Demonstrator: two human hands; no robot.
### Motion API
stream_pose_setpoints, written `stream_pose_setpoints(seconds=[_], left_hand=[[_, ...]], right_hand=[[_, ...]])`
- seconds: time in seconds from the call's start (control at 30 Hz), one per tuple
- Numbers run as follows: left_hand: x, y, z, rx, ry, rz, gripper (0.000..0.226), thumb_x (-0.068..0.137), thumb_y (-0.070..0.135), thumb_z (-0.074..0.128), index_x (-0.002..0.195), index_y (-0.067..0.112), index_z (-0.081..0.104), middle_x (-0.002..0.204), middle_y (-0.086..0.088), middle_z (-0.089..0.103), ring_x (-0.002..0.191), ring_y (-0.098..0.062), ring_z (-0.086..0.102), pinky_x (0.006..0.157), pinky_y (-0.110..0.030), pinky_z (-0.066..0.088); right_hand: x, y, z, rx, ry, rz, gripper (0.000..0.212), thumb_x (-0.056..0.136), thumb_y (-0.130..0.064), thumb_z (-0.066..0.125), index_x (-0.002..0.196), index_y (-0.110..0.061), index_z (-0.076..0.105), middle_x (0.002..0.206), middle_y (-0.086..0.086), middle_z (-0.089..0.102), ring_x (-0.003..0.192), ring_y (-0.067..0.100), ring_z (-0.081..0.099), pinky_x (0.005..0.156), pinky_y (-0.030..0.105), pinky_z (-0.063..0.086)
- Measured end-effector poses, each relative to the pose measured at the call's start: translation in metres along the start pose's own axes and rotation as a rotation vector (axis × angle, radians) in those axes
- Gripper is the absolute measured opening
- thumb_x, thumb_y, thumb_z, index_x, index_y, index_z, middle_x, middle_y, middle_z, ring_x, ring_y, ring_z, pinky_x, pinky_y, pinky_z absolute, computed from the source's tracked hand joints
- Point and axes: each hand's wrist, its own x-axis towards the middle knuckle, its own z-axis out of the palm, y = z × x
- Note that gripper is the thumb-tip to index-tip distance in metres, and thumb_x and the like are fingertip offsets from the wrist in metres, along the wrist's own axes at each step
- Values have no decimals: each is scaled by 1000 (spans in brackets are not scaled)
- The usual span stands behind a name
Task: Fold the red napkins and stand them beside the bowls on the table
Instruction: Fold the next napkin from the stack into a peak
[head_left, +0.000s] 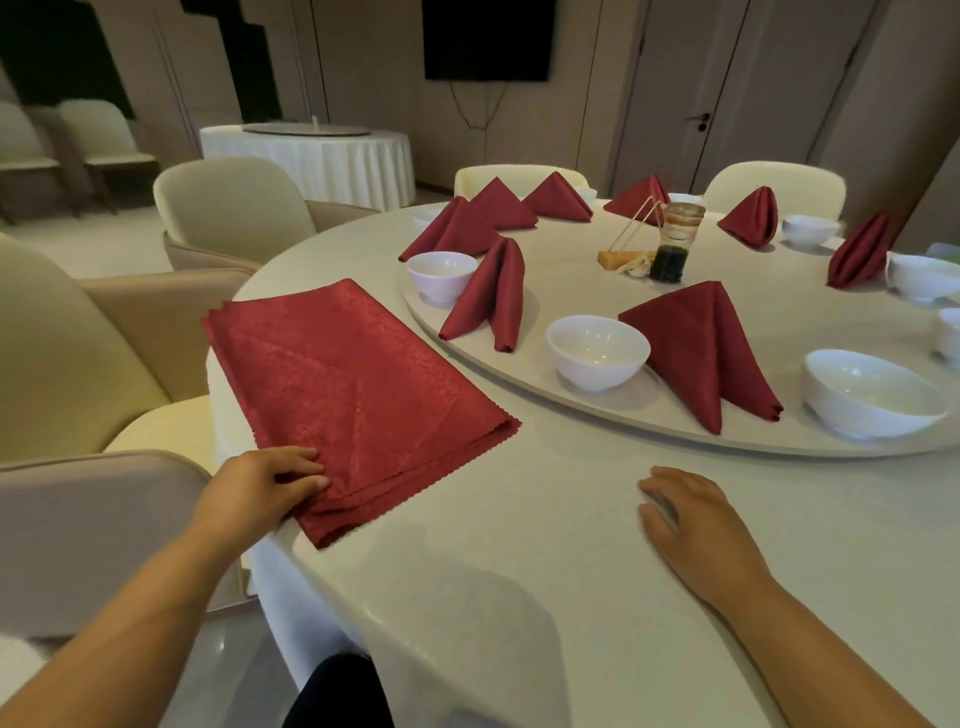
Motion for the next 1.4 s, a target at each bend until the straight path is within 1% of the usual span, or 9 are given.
stream_pose_setpoints(seconds=[0.3, 0.43, 0.6, 0.7, 0.8, 0.9, 1.07, 1.23, 1.4], left_hand=[[9, -1, -6, 9, 28, 28, 12, 80, 9, 69, 90, 5, 74, 106, -4, 68, 96, -21, 61, 81, -23, 39], [11, 7, -16, 80, 8, 77, 22, 86, 13, 63, 66, 23, 65, 77, -7, 66, 69, -20, 54, 64, -27, 36], [2, 45, -20, 41, 75, 278, 28, 88, 17, 59, 66, 33, 52, 62, 19, 58, 65, -6, 52, 59, -14, 35], [-10, 71, -12, -82, -63, 380, 20, 79, 45, 58, 61, 35, 55, 74, 34, 59, 69, 3, 55, 60, -12, 37], [-20, 90, -1, -210, -189, 458, 13, 69, 56, 48, 74, 52, 59, 81, 18, 63, 68, 0, 55, 62, -12, 39], [-24, 100, 8, -318, -212, 504, 12, 75, 40, 54, 79, 50, 60, 76, 0, 61, 63, -5, 50, 61, -15, 40], [-24, 108, 6, -500, -215, 479, 5, 77, 36, 68, 72, 33, 67, 63, -6, 62, 58, -3, 49, 58, -15, 41], [-23, 100, -22, -491, -260, 417, 21, 51, 46, 80, 68, 41, 68, 69, 12, 68, 60, 1, 58, 62, -10, 45], [-26, 70, -43, -49, -201, 362, 10, 47, 59, 61, 56, 56, 56, 76, 40, 56, 73, 10, 55, 64, -14, 40]], right_hand=[[-2, 0, -2, 5, 7, -25, 34, 91, -16, 53, 124, -8, 55, 136, 5, 47, 129, 20, 36, 102, 19, 21], [-2, -2, -4, 14, 12, -9, 32, 89, -12, 56, 120, -5, 58, 133, 8, 50, 127, 23, 38, 101, 20, 23], [-3, -5, -6, 63, -3, 8, 34, 90, -14, 55, 123, -8, 55, 134, 7, 49, 125, 20, 39, 98, 17, 22], [-6, -10, -13, 200, 45, 34, 36, 88, -12, 58, 124, -9, 53, 130, 7, 50, 107, 9, 44, 83, 1, 21], [-7, -21, -19, 303, 50, -90, 48, 82, -13, 66, 127, -16, 49, 132, -2, 46, 110, 2, 36, 82, -8, 23], [-6, -58, -24, 349, -6, -329, 62, 77, -34, 70, 127, -36, 33, 132, -22, 30, 119, -9, 26, 100, 4, 21], [15, -114, -8, 293, -60, -549, 69, 71, -53, 52, 131, -19, 49, 134, -1, 49, 125, 10, 38, 106, 24, 26], [33, -138, -2, 486, -184, -379, 20, 83, -6, 56, 98, -8, 70, 96, 6, 69, 93, 17, 58, 86, 29, 42], [44, -154, -10, 601, -202, -317, 18, 85, 2, 53, 88, -7, 69, 72, -7, 61, 74, 14, 56, 76, 28, 44]])
